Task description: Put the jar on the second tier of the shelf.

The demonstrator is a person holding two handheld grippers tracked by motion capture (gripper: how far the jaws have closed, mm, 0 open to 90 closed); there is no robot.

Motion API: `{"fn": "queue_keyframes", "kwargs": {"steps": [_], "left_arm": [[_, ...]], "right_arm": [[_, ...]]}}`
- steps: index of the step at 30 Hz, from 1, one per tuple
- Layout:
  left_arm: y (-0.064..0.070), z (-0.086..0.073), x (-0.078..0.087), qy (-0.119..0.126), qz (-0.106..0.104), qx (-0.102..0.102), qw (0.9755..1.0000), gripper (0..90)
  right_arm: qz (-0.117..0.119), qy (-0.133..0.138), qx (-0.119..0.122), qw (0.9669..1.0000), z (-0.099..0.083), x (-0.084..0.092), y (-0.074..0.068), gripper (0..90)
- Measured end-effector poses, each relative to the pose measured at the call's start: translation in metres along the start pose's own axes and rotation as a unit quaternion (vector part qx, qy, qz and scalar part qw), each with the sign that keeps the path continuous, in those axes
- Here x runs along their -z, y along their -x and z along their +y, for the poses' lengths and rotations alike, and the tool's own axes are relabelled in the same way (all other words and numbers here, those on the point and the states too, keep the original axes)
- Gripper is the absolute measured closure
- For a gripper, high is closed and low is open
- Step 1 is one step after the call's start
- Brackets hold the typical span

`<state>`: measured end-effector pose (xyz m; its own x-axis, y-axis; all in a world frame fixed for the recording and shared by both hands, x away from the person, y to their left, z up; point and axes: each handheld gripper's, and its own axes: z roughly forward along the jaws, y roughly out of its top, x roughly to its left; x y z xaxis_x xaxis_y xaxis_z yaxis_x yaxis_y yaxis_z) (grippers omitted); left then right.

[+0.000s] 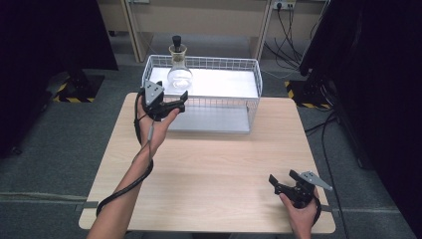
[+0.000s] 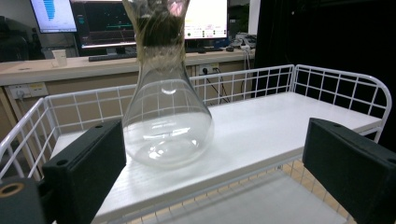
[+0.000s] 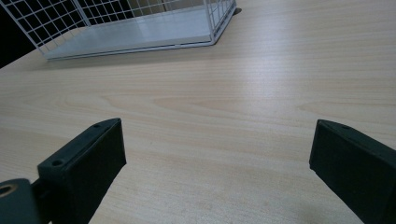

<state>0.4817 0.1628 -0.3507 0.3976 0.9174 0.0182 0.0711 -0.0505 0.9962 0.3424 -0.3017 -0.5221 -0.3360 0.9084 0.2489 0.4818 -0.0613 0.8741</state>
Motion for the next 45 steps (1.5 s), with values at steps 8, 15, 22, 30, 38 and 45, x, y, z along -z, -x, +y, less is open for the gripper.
{"fn": "queue_keyframes", "kwargs": {"steps": [8,15,22,30,38,45], "left_arm": [[0.001,-0.012,0.009,-0.005,-0.007,-0.006,0.9999,5.3],[0.004,-0.018,0.014,-0.006,-0.014,-0.009,0.9998,5.1],[0.005,-0.024,0.02,-0.009,-0.019,-0.011,0.9997,5.1],[0.006,-0.033,0.029,-0.013,-0.025,-0.013,0.9995,4.7],[0.006,-0.046,0.039,-0.018,-0.032,-0.011,0.9993,4.5],[0.005,-0.057,0.047,-0.024,-0.038,-0.007,0.999,4.5]], "right_arm": [[-0.001,0.0,0.001,1.0,0.0,0.0,0.0,3.8],[-0.001,0.0,0.001,1.0,0.0,0.0,0.0,3.8],[-0.001,-0.001,-0.001,1.0,0.0,0.0,-0.001,3.8],[-0.001,0.0,0.001,1.0,0.0,0.0,0.0,3.7],[-0.001,0.0,0.002,1.0,0.0,0.0,-0.001,3.8],[-0.001,0.0,0.002,1.0,0.0,0.0,-0.001,3.8]]}}
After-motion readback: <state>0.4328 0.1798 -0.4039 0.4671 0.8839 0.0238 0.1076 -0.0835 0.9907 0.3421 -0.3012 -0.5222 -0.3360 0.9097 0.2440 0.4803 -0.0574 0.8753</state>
